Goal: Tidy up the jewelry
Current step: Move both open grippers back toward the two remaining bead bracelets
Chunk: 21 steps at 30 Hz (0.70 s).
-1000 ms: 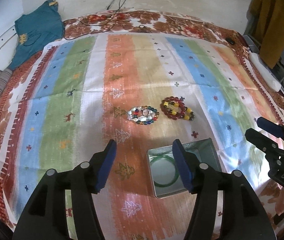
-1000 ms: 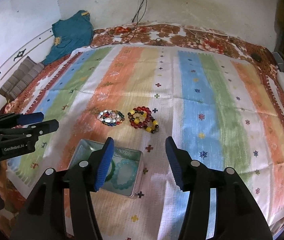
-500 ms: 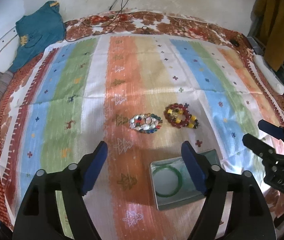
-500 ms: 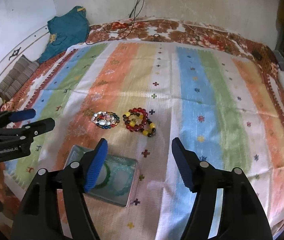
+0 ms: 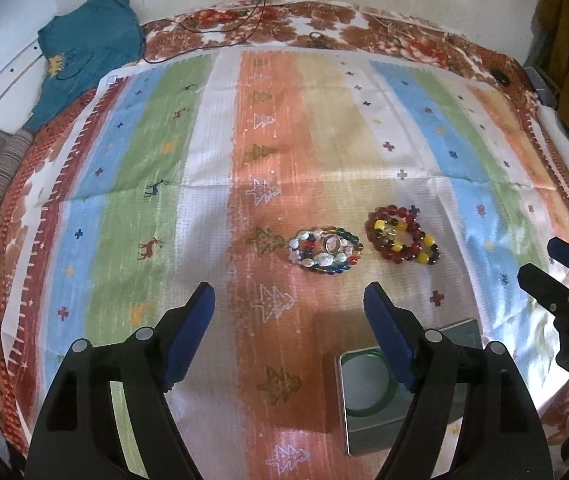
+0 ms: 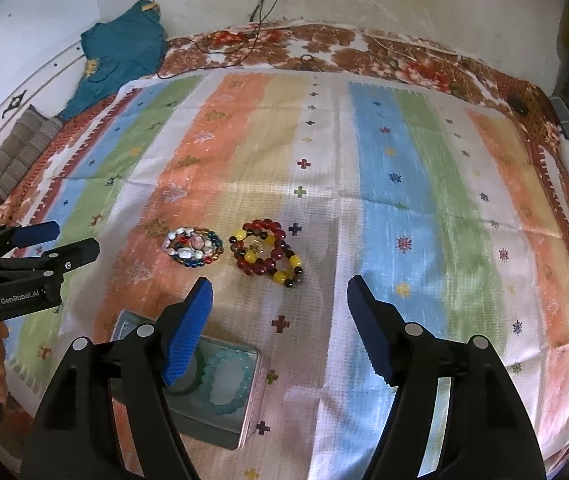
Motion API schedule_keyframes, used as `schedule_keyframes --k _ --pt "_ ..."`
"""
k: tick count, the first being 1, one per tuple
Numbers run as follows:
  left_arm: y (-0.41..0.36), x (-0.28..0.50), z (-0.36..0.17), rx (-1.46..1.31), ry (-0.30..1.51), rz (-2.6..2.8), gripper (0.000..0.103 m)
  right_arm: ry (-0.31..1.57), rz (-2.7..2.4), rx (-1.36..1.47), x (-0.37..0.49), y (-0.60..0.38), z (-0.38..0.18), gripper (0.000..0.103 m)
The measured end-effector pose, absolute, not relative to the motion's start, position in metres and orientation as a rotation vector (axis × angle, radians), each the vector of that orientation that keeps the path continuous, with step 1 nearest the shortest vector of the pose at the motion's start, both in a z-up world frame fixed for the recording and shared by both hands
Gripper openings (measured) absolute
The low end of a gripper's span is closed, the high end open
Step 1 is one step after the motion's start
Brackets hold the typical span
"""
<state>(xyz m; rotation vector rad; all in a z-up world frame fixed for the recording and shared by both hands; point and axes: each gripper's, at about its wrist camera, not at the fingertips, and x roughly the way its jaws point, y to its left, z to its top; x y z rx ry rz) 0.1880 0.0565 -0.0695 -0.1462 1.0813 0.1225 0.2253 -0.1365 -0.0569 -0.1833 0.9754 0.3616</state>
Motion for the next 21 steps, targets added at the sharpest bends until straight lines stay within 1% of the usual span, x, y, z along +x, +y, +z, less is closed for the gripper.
schedule_keyframes --k 15,21 --pt "0.063 0.218 -0.102 -0.163 1.156 0.144 0.076 1.018 0.354 -0.231 0.247 -0.122 -0.078 0.07" --pt "0.058 0.226 -0.105 -0.16 1.154 0.136 0.076 1.033 0.357 -0.226 0.256 -0.118 -0.084 0.07"
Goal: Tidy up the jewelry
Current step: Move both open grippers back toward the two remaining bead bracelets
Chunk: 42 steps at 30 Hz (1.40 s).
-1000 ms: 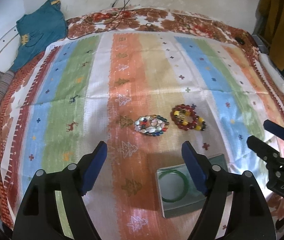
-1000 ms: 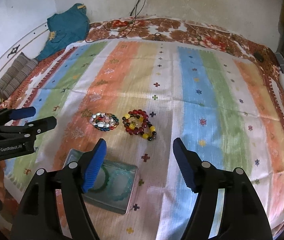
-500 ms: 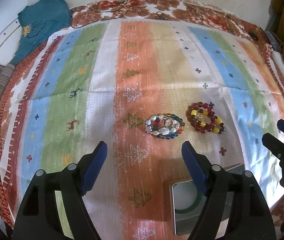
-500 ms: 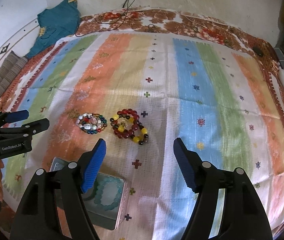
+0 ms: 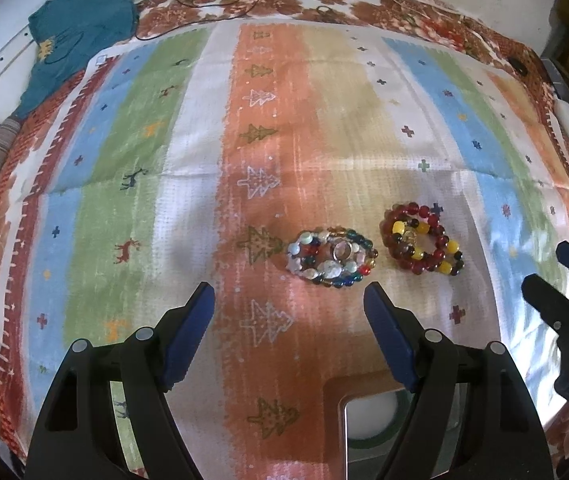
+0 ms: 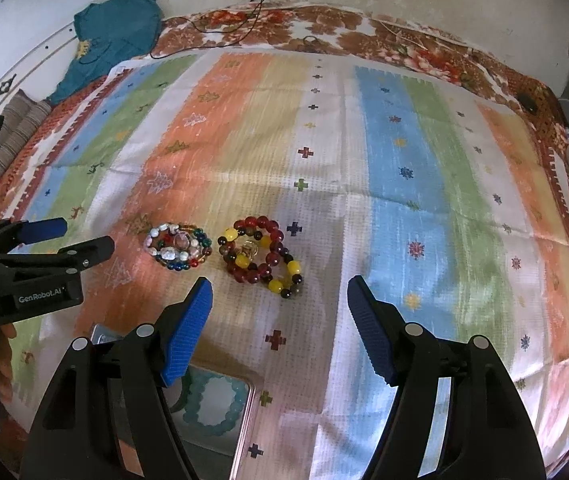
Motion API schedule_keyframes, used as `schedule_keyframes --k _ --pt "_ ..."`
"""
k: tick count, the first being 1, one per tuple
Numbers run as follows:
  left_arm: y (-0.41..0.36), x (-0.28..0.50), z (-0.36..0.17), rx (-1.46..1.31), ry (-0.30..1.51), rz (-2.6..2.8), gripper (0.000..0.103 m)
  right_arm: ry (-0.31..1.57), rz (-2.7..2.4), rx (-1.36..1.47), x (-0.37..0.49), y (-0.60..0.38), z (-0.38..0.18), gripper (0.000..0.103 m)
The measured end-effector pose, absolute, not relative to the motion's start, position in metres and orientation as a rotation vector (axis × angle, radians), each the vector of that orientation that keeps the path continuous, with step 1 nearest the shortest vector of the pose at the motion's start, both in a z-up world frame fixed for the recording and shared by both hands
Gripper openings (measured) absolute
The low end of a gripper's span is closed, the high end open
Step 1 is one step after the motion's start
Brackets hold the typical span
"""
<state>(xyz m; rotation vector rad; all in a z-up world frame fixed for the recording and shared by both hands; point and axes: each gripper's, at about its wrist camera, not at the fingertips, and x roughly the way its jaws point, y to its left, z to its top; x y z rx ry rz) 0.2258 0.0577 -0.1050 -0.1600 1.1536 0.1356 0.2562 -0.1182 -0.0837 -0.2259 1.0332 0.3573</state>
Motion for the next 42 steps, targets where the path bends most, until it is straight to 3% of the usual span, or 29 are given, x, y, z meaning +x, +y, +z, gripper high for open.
schedule_keyframes --k 42 --pt "0.081 0.272 -0.163 -0.169 1.272 0.152 0.07 1.147 0.33 -0.198 0.314 -0.102 -0.137 0.07"
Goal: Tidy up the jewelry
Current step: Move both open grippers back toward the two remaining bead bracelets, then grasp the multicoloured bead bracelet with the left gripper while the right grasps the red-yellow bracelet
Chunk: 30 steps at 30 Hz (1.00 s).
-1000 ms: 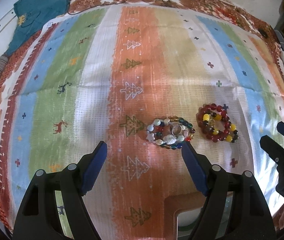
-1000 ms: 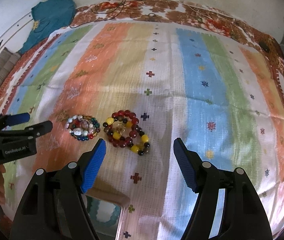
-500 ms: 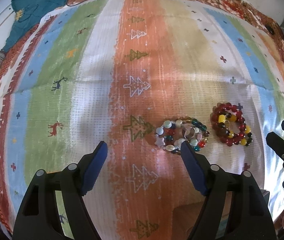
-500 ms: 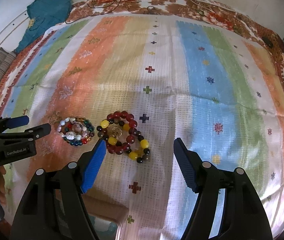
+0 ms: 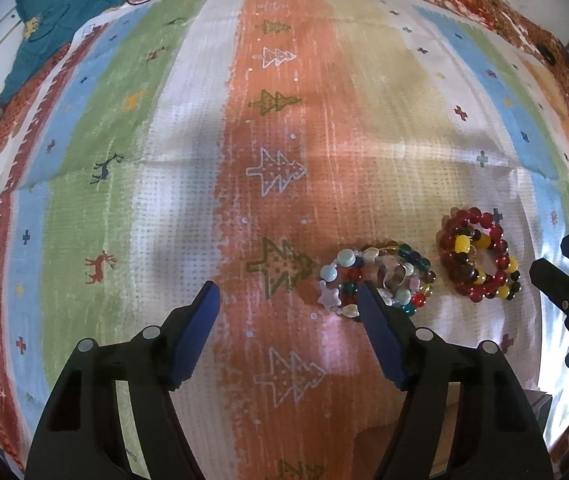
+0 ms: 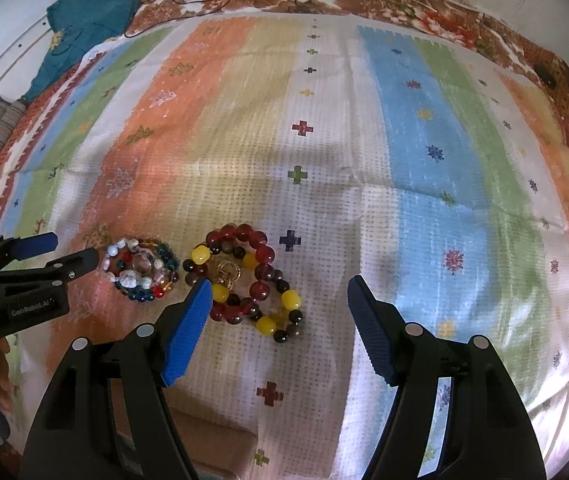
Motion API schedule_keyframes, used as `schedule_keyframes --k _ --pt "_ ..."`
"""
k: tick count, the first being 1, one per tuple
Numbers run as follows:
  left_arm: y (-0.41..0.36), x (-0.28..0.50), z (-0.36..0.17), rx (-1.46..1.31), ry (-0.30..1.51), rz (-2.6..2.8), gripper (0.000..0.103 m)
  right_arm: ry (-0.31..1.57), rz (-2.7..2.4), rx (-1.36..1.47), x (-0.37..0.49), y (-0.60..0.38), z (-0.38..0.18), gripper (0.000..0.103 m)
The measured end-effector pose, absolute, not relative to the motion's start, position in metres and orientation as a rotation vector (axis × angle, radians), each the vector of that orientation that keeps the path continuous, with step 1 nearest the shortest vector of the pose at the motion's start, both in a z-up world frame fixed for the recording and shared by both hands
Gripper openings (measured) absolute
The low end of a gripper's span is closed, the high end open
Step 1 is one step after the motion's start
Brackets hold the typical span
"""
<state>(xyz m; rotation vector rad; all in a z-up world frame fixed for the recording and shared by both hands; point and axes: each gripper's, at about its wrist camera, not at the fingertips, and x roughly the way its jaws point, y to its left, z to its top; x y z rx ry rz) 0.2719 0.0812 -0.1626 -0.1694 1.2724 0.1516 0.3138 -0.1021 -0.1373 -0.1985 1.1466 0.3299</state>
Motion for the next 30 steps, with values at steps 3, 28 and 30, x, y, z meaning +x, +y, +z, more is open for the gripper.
schedule_keyframes --k 3,28,30 --pt "0.081 0.274 -0.166 -0.165 1.28 0.148 0.067 1.161 0.334 -0.199 0.317 -0.101 -0.143 0.07" --pt "0.082 0.29 -0.196 -0.101 1.3 0.136 0.038 1.241 0.357 -0.228 0.336 -0.091 -0.177 0.037" --pt "0.084 0.291 -0.197 -0.097 1.298 0.141 0.029 1.241 0.372 -0.235 0.335 -0.089 -0.178 0.031"
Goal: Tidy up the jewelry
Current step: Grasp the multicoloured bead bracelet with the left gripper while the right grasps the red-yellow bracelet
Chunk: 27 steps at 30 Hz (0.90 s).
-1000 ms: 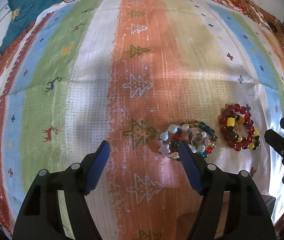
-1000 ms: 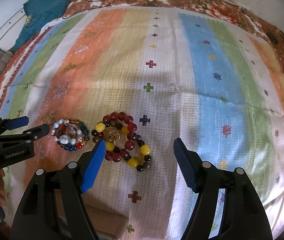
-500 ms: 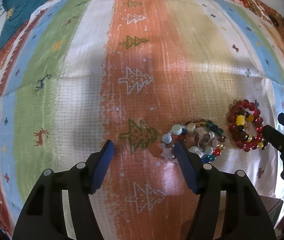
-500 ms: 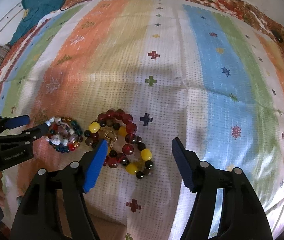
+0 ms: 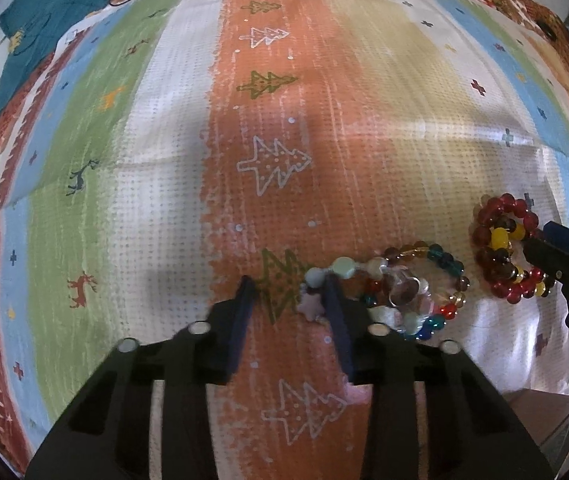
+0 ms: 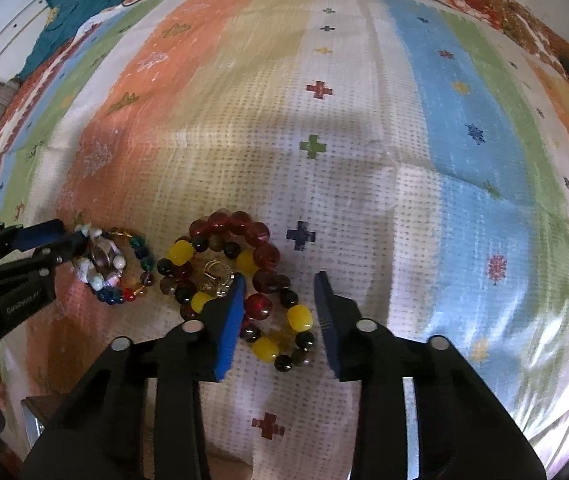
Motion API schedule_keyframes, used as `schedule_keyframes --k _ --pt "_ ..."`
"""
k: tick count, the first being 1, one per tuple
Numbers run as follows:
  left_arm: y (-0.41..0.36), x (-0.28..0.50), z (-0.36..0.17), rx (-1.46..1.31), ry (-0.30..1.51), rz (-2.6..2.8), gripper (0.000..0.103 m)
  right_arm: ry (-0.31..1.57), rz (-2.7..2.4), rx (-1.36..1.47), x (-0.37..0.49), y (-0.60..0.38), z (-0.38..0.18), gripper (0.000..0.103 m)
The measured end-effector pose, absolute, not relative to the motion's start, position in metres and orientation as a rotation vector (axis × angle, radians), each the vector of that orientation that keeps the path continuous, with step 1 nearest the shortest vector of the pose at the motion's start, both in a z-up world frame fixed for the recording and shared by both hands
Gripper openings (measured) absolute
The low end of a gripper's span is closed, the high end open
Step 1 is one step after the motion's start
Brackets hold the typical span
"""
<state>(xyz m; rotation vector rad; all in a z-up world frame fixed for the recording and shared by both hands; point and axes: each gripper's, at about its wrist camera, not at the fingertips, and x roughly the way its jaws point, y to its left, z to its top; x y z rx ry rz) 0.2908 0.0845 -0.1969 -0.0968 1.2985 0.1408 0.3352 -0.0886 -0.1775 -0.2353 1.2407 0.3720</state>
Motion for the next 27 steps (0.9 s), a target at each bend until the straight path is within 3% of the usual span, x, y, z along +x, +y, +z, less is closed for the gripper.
schedule_keyframes --k 2,7,27 --pt "0.085 0.291 -0.198 -0.09 1.301 0.147 0.014 1.237 0.38 -0.252 0.335 -0.085 -0.177 0.026" --pt "0.081 0.292 -0.198 -0.061 1.301 0.157 0.014 1.228 0.392 -0.276 0.333 -0.081 -0.177 0.017" --pt "0.076 0.285 -0.155 -0.138 1.226 0.101 0.014 1.15 0.45 -0.279 0.318 -0.072 -0.144 0.014"
